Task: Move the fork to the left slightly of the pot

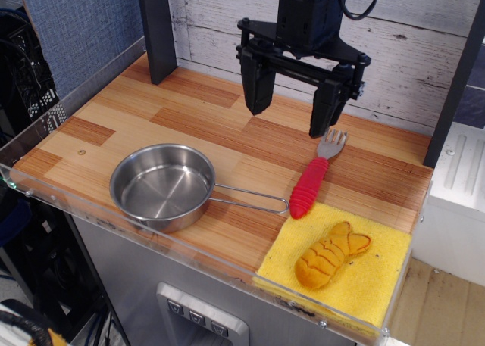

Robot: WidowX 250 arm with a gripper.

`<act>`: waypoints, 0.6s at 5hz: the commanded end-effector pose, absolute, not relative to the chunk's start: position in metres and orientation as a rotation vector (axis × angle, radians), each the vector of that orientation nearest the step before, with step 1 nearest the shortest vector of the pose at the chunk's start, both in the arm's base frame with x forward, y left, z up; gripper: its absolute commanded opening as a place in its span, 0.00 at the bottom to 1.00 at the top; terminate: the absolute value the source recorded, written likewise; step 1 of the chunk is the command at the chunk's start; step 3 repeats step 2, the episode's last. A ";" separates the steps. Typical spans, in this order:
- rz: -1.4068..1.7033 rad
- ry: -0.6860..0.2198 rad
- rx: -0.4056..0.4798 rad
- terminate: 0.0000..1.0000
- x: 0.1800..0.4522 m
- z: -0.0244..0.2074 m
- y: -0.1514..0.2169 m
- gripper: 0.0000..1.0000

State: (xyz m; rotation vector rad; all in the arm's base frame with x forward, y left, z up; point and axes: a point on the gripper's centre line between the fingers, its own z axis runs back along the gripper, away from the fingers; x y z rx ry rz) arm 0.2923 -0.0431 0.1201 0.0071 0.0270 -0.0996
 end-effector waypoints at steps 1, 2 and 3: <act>-0.096 -0.020 0.002 0.00 0.290 0.131 -0.039 1.00; -0.096 -0.020 0.002 1.00 0.290 0.131 -0.039 1.00; -0.096 -0.020 0.002 1.00 0.290 0.131 -0.039 1.00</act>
